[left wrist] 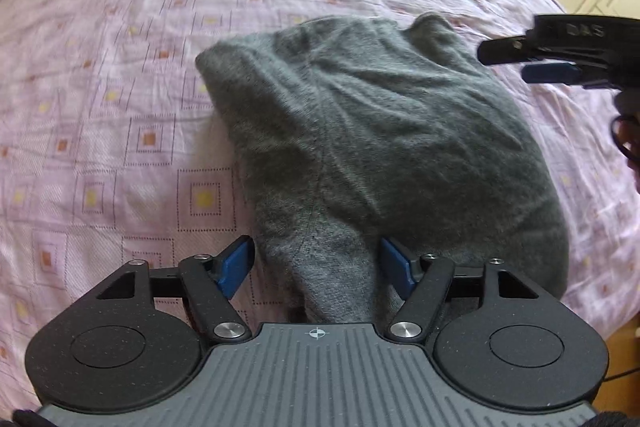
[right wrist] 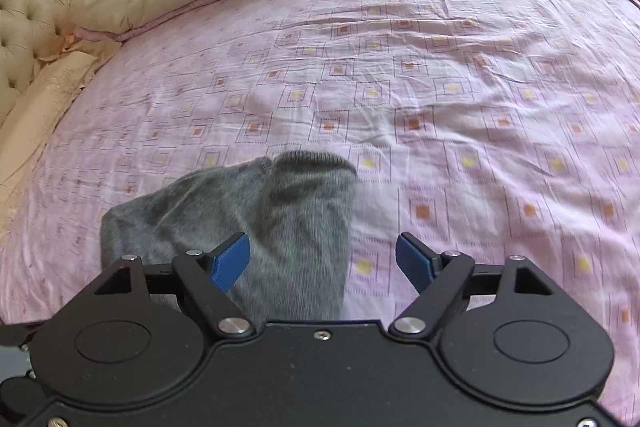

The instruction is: Fold small clothes

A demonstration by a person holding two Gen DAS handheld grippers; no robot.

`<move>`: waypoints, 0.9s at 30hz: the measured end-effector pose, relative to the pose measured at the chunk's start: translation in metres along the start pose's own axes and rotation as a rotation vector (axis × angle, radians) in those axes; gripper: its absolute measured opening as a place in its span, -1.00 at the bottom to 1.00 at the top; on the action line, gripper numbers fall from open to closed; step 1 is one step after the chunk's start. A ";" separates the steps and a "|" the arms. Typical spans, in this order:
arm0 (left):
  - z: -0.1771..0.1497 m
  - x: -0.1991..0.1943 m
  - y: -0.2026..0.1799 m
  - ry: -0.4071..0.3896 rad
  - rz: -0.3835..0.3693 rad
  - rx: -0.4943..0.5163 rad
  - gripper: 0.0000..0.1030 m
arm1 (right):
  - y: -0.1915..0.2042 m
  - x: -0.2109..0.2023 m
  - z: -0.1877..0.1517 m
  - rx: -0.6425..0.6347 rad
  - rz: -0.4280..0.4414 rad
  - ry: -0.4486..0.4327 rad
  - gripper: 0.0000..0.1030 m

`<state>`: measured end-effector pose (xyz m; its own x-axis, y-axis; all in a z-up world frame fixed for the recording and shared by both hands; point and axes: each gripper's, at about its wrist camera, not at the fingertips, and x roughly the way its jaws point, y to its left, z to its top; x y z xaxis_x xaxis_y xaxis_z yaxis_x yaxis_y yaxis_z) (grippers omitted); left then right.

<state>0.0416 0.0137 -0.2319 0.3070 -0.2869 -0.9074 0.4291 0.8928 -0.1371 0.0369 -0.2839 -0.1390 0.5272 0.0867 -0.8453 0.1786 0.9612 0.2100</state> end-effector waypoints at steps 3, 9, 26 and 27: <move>0.002 0.001 0.001 0.011 -0.006 -0.007 0.36 | 0.004 0.023 0.013 -0.034 -0.033 0.032 0.60; 0.005 0.003 0.005 0.030 -0.023 -0.014 0.42 | -0.012 0.064 0.033 -0.009 -0.182 0.118 0.67; 0.032 -0.022 0.026 0.007 0.116 -0.115 0.89 | -0.026 -0.004 0.030 0.079 -0.184 -0.062 0.99; 0.033 -0.026 0.027 0.001 0.128 -0.121 0.90 | -0.024 -0.009 0.025 0.072 -0.175 -0.068 0.99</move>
<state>0.0735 0.0335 -0.1986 0.3518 -0.1675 -0.9210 0.2806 0.9575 -0.0670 0.0489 -0.3142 -0.1235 0.5370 -0.1003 -0.8376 0.3301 0.9387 0.0992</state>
